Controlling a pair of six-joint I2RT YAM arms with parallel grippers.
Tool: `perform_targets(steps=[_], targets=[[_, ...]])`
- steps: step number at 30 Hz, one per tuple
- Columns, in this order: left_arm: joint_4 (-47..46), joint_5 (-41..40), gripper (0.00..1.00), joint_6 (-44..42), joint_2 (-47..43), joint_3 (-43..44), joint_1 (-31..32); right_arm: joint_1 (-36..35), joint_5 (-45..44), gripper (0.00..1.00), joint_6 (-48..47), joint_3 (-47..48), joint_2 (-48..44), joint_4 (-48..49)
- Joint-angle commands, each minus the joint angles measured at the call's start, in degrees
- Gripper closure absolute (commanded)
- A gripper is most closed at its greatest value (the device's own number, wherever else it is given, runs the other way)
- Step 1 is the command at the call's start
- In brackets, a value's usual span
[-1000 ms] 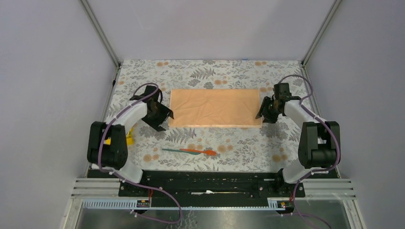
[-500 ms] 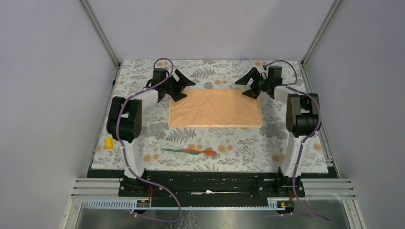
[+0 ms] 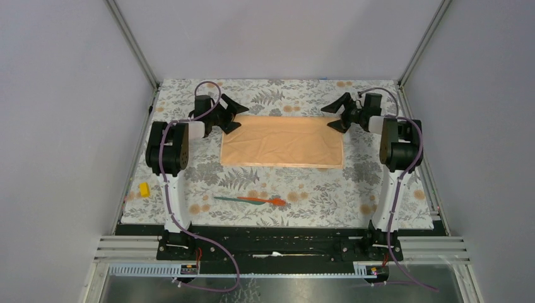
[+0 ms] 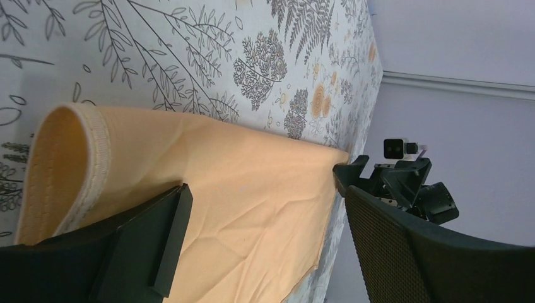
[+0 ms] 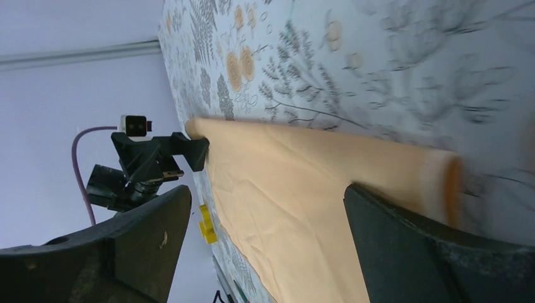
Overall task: Fold the napkin into a case and place the utensils inside
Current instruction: Smooth out the rectangle-folded napkin at the center of the board.
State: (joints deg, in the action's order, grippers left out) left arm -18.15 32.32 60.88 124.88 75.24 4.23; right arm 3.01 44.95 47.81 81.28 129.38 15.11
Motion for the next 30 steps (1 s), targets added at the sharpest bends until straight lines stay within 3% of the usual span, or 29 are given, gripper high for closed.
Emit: perform_targets(steps=[1,9,15,19,23,30], targets=[[3.7,-2.0,0.01,-4.9,-2.0,-1.3,-0.7,4.4,-5.4,0.0,-6.2,-2.8,-1.5,-5.5],[4.4,2.1,0.01,-3.9,-4.0,7.1,0.7,-2.4,-5.3,0.0,-6.2,3.3,-8.0,-10.5],[1.6,2.0,0.01,0.0,1.9,9.1,1.4,-12.6,-3.3,0.0,0.9,8.0,-2.9,-3.2],[2.4,1.1,0.01,-1.1,5.2,11.3,0.9,-13.1,-1.0,0.0,7.6,11.1,4.7,5.2],[3.2,1.3,0.01,-2.2,7.5,12.1,-0.5,-12.3,-1.3,0.0,5.7,15.5,9.9,2.1],[3.2,0.8,0.01,-4.1,6.9,8.5,-4.1,-5.4,-2.1,0.0,1.9,8.9,8.7,0.9]])
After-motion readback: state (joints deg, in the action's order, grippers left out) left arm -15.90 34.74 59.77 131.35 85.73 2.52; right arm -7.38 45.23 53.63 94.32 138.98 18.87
